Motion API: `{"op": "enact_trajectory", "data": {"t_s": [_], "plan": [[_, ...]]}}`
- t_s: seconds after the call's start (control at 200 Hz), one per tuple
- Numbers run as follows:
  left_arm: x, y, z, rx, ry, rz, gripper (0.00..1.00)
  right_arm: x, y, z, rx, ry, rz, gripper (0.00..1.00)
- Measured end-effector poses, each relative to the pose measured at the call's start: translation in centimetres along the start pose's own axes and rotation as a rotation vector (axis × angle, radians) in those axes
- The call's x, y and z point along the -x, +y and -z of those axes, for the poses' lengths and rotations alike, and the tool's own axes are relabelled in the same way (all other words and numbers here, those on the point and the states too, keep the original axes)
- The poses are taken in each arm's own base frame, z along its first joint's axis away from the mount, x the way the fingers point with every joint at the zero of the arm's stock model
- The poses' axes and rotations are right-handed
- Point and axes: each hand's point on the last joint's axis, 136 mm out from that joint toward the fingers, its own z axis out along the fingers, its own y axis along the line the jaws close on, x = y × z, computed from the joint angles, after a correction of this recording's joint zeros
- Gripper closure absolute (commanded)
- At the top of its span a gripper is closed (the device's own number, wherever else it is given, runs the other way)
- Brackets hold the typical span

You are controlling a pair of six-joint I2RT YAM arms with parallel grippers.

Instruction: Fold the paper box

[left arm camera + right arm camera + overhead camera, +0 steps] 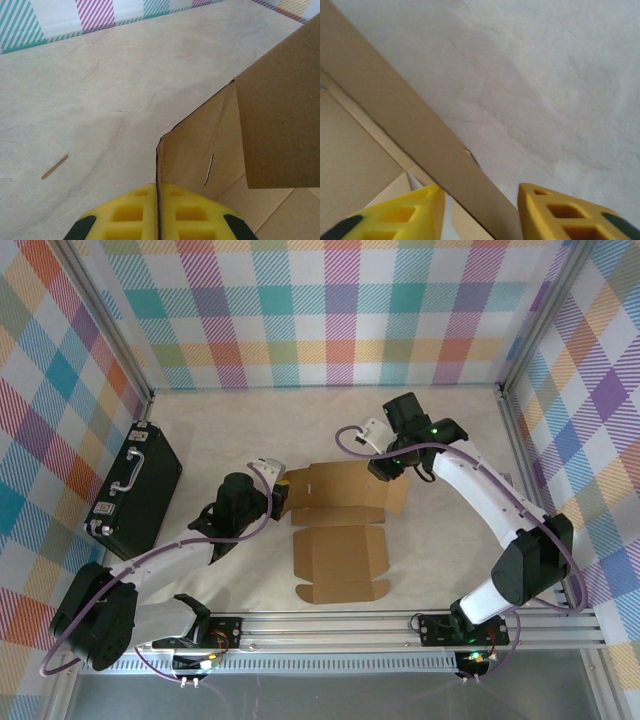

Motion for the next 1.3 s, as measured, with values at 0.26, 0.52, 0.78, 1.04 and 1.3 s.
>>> {"op": "enact_trajectory", "data": {"t_s": [0.26, 0.52, 0.78, 1.04, 1.3], "plan": [[-0.1, 0.0, 0.0, 0.000, 0.001, 0.000, 1.00, 0.4, 0.8, 0.8, 0.023, 0.019, -0.013, 0.80], [0.0, 0.0, 0.0, 0.000, 0.000, 0.001, 1.00, 1.3, 0.2, 0.6, 0.027, 0.074, -0.094, 0.82], [-0.3, 0.0, 0.0, 0.000, 0.005, 0.001, 1.00, 1.9, -0.1, -0.1, 0.027, 0.145, -0.143, 0.81], [-0.3, 0.0, 0.0, 0.000, 0.006, 0.001, 1.00, 1.1, -0.2, 0.0, -0.010, 0.198, -0.109, 0.51], [-0.4, 0.0, 0.0, 0.000, 0.007, 0.001, 1.00, -2.0, -0.5, -0.5, -0.046, 0.236, -0.082, 0.41]]}}
